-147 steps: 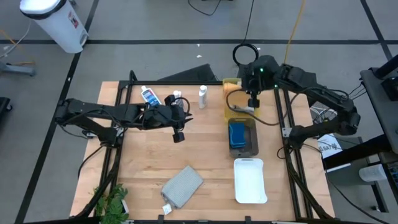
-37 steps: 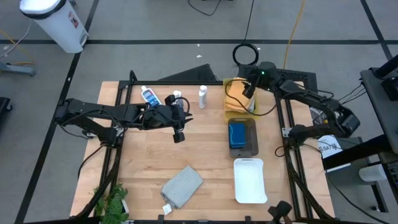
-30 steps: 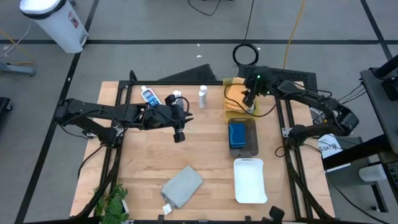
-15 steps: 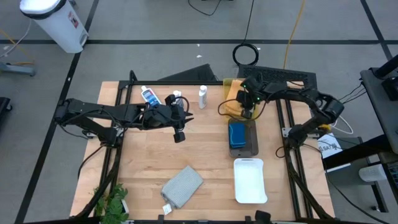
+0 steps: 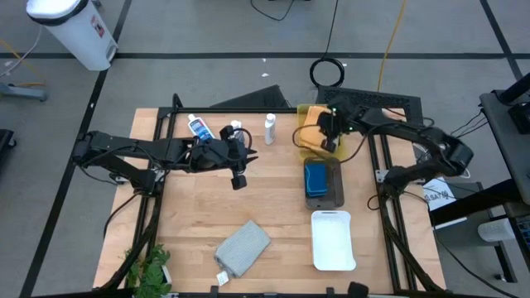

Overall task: Pick & Place Kitchen Items
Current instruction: Put the orange towel into the yellow bin, then put the gray towel into the yellow bin

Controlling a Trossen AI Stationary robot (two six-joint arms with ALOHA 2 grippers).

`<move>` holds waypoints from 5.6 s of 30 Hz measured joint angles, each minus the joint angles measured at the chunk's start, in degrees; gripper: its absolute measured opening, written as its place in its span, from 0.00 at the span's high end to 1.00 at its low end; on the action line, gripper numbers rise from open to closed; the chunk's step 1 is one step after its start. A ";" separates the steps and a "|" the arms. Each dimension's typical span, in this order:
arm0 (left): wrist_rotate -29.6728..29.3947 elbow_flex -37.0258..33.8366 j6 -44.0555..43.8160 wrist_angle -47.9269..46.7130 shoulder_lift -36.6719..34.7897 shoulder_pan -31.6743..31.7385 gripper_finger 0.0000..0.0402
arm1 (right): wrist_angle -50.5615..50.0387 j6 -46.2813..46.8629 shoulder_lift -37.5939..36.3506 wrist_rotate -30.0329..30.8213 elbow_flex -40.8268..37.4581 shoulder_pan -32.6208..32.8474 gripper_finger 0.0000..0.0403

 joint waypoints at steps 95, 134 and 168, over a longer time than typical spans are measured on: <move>43.77 -9.14 -0.53 3.10 30.84 -12.77 0.82 | 27.16 18.60 -29.16 9.03 -17.05 36.26 1.00; 33.20 -8.66 -11.22 -0.95 16.83 1.37 0.26 | 26.71 17.70 -29.16 9.23 -17.05 36.26 1.00; 53.23 -8.39 -0.24 -3.37 33.92 4.87 0.68 | 26.60 17.67 -29.16 9.23 -17.03 36.24 1.00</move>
